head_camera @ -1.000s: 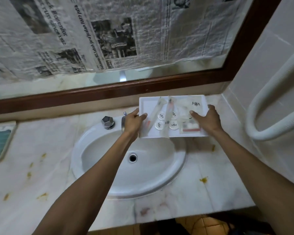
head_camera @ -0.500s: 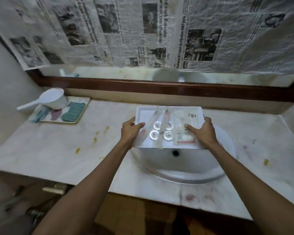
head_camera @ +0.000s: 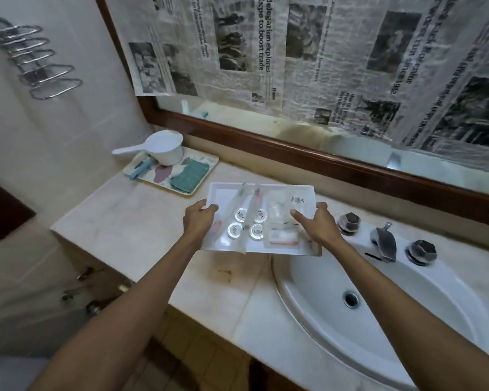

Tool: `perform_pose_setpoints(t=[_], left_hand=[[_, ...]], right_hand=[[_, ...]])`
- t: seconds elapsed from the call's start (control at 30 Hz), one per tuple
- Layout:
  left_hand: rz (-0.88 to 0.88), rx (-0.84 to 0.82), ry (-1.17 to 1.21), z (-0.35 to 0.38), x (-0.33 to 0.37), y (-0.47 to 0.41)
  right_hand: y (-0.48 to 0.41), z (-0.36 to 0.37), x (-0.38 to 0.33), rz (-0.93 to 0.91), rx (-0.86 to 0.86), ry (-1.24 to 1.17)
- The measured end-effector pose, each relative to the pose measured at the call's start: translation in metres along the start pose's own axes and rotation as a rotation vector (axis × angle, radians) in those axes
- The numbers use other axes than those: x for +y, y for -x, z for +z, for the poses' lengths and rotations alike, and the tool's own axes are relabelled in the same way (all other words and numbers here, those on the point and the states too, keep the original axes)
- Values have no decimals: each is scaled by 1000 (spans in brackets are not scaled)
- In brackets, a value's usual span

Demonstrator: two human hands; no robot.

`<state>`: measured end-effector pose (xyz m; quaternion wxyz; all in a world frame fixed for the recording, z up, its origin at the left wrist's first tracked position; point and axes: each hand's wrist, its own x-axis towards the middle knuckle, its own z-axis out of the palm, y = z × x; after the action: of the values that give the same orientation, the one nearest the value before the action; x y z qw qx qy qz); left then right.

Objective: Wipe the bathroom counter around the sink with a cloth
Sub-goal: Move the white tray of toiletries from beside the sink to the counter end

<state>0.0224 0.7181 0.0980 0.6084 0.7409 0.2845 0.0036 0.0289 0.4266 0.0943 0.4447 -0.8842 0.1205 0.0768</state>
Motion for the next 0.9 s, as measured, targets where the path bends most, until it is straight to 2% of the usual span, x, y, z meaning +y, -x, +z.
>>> perform_pose_setpoints(t=[0.27,0.47,0.7,0.9], left_hand=[[-150,258,-10,-96,-14,-54],[-255,368,-28,-178,-35,-85],[-392,379,34,-281,-92,-146],[-438,434,75,-334,-101,-182]], right_hand=[[-58,98,-80,-117,-269,43],[-77,188,-140,-190,-405,104],[-88,302,-196,-211,-514,108],[-103,393,-221,-129,-606,211]])
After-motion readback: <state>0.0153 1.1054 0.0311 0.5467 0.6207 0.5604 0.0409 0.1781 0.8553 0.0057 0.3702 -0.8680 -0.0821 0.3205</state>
